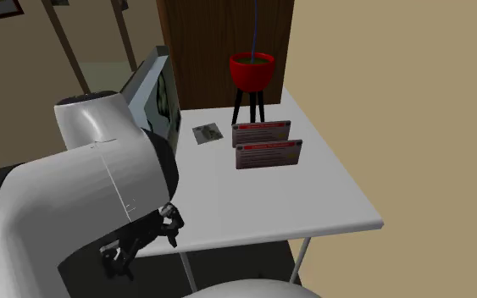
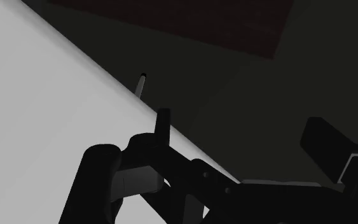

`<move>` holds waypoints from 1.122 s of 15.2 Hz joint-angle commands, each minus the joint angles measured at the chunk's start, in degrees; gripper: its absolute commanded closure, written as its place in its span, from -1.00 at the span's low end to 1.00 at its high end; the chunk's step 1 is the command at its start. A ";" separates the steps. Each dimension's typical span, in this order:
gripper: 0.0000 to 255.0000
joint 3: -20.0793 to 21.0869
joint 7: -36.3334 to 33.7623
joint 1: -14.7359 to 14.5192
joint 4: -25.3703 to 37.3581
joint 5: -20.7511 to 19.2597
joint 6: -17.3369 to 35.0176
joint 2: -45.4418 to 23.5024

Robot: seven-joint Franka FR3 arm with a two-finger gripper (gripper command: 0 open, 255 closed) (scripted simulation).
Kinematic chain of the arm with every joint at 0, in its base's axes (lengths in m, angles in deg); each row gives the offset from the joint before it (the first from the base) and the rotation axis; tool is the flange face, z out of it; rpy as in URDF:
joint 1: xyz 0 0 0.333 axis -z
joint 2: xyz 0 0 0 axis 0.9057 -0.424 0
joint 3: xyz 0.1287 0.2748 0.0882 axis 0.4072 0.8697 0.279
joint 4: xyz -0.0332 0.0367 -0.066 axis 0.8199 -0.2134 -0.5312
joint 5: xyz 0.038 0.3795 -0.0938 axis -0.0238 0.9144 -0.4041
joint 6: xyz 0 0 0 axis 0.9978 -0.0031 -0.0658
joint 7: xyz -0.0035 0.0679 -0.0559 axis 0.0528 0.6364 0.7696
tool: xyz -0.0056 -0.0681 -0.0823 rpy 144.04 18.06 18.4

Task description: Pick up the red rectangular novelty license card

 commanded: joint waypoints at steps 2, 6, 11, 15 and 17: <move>-1.00 -1.35 2.37 0.23 0.27 -1.27 -0.41 0.08; -1.00 -6.75 11.85 0.96 2.20 -6.29 -1.57 -0.65; -1.00 -13.26 23.73 1.43 6.45 -11.85 -2.00 -3.76; -1.00 -18.28 33.25 1.30 11.26 -15.31 -1.75 -7.79; -1.00 -20.75 38.03 1.05 14.13 -16.60 -1.50 -10.27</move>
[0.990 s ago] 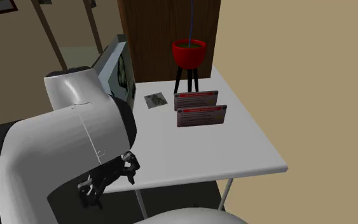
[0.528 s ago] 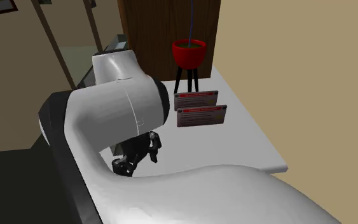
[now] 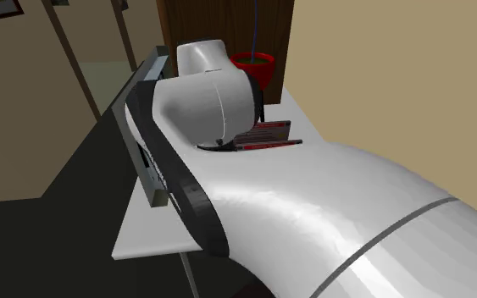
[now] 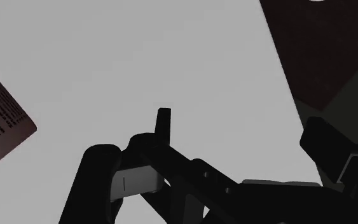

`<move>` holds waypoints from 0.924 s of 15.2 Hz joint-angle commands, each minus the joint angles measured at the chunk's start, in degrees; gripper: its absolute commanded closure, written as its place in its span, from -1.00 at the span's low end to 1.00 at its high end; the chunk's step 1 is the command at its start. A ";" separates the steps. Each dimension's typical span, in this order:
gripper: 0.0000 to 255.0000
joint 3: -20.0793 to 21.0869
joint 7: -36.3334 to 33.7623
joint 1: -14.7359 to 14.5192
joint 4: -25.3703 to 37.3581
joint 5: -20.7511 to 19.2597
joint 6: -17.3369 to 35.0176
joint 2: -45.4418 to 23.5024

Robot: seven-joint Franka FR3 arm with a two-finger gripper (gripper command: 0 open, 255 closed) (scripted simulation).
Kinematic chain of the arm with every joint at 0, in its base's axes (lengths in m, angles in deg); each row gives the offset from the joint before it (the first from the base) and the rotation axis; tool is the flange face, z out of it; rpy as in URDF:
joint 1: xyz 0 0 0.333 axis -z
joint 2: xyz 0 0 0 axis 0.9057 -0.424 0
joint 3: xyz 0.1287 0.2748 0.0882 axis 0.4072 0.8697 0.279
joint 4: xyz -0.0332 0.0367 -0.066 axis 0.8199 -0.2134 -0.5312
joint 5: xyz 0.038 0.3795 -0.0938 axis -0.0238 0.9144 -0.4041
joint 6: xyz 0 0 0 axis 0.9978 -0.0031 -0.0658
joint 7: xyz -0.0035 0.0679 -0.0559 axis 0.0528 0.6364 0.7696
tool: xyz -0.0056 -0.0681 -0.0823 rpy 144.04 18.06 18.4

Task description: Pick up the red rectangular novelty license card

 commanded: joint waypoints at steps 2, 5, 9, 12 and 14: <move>-1.00 -3.50 7.27 -0.51 4.44 -1.57 0.36 -3.81; -1.00 -7.15 14.64 -1.15 9.76 -2.24 0.84 -8.55; -1.00 -12.03 24.85 -2.01 18.00 -1.47 1.33 -16.04; -1.00 -15.67 32.94 -2.31 25.18 0.64 1.38 -22.69; -1.00 -17.93 38.58 -2.00 30.55 2.92 1.09 -27.73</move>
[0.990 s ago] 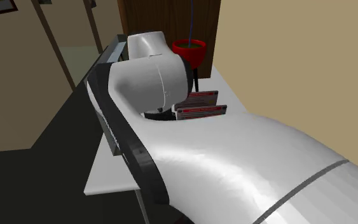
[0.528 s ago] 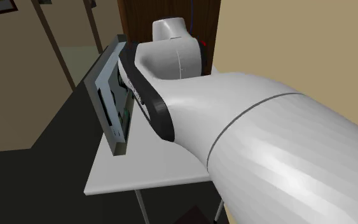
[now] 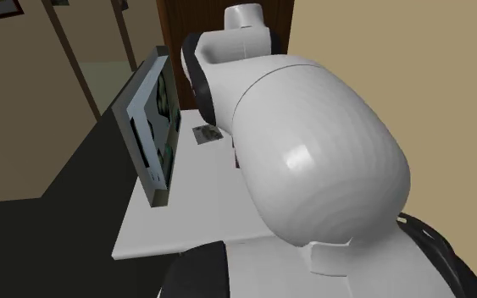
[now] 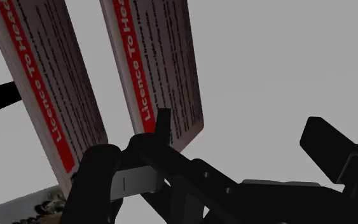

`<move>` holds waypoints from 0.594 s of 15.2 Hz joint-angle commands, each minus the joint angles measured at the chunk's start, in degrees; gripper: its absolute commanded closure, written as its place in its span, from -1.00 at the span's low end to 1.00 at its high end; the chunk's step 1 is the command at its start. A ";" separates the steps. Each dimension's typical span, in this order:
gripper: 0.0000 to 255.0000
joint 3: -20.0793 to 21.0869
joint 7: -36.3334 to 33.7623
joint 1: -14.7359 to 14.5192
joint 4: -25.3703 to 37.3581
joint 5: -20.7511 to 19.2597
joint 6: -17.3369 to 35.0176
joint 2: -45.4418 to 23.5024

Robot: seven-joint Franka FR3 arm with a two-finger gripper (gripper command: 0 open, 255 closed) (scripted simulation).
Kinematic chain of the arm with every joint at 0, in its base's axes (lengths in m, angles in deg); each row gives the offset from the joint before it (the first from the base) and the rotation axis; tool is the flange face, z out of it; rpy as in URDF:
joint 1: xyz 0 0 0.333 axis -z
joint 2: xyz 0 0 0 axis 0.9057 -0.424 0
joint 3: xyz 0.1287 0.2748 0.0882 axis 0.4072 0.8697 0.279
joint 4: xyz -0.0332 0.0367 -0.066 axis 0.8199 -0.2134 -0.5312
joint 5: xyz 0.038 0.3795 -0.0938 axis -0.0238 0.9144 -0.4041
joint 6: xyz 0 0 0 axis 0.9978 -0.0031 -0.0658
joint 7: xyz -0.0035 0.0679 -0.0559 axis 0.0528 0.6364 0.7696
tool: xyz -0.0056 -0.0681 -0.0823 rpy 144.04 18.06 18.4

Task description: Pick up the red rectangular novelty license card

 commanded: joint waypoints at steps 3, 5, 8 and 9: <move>-1.00 -4.12 11.99 1.87 12.35 5.95 -1.61 -11.20; -1.00 -5.25 17.64 4.32 19.61 9.89 -3.24 -17.48; -1.00 -5.44 25.21 10.29 33.24 16.47 -7.49 -27.79; -1.00 -5.03 27.33 13.07 39.08 18.82 -9.61 -31.64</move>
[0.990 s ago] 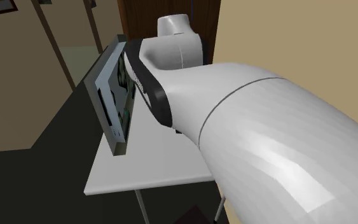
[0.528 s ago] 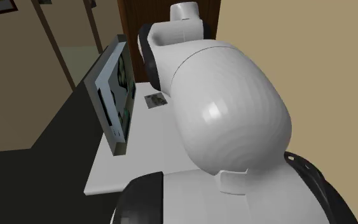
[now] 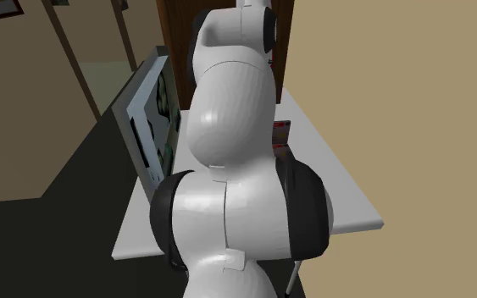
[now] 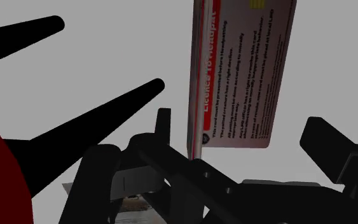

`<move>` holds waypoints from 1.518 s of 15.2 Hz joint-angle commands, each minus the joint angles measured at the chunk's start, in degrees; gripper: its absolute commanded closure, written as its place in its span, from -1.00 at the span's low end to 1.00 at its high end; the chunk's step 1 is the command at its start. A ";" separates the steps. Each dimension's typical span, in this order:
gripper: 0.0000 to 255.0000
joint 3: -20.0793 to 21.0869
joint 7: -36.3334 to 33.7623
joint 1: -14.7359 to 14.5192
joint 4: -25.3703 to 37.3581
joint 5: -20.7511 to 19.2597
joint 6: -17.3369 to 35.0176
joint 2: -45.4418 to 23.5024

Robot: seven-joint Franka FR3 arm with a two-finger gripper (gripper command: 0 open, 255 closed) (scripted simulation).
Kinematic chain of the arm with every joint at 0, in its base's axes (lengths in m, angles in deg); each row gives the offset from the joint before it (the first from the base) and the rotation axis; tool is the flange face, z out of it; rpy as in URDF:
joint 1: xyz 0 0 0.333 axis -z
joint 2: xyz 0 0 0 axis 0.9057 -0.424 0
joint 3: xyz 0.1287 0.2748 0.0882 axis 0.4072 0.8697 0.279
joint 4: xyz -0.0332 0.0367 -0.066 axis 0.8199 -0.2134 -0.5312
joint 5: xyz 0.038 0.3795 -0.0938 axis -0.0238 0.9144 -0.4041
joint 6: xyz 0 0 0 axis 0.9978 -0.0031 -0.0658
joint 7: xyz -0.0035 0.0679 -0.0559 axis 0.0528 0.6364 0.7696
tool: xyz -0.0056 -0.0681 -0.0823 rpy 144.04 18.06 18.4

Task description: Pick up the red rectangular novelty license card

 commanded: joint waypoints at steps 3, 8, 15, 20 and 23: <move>-1.00 0.66 2.79 2.58 4.69 2.40 -0.73 -4.07; -1.00 0.49 2.05 0.10 -3.68 0.72 5.13 -1.39; 1.00 0.52 2.01 0.12 -3.53 0.76 5.05 -1.47; 1.00 0.50 2.04 0.11 -3.68 0.72 5.13 -1.39; 1.00 0.54 2.44 1.28 0.56 1.54 2.08 -2.69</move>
